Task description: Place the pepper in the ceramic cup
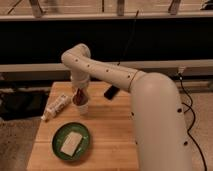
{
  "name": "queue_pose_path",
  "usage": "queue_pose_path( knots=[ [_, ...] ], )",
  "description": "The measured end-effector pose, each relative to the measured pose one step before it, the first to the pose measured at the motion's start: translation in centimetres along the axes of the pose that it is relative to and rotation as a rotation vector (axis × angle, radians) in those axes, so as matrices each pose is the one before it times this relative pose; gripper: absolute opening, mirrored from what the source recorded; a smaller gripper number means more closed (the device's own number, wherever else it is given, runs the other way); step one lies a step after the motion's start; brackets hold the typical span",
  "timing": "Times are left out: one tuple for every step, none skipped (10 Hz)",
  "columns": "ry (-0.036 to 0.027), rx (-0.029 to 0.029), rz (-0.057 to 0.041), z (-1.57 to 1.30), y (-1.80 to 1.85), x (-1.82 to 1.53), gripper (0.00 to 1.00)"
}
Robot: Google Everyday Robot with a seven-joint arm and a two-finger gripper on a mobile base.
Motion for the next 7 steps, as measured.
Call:
queue_pose_path(
  knots=[
    [0.00455, 0.00224, 0.00284, -0.198, 0.152, 0.177, 0.80],
    [0.00507, 0.00393, 0.00432, -0.274, 0.123, 0.192, 0.80],
    [0.01033, 0.00730, 0.00858, -0.696, 0.087, 0.345, 0.80],
    [0.00636, 0.00593, 0.00625, -0.497, 0.014, 0.323, 0.80],
    [0.01162, 0.00465, 0.01164, -0.537, 0.051, 0.462, 0.80],
    [0.02064, 0.00087, 0.03498, -0.602, 0.136, 0.589, 0.77],
    [-0.00214, 0.00206, 0.01152, -0.076, 0.013, 0.118, 0.69]
  ],
)
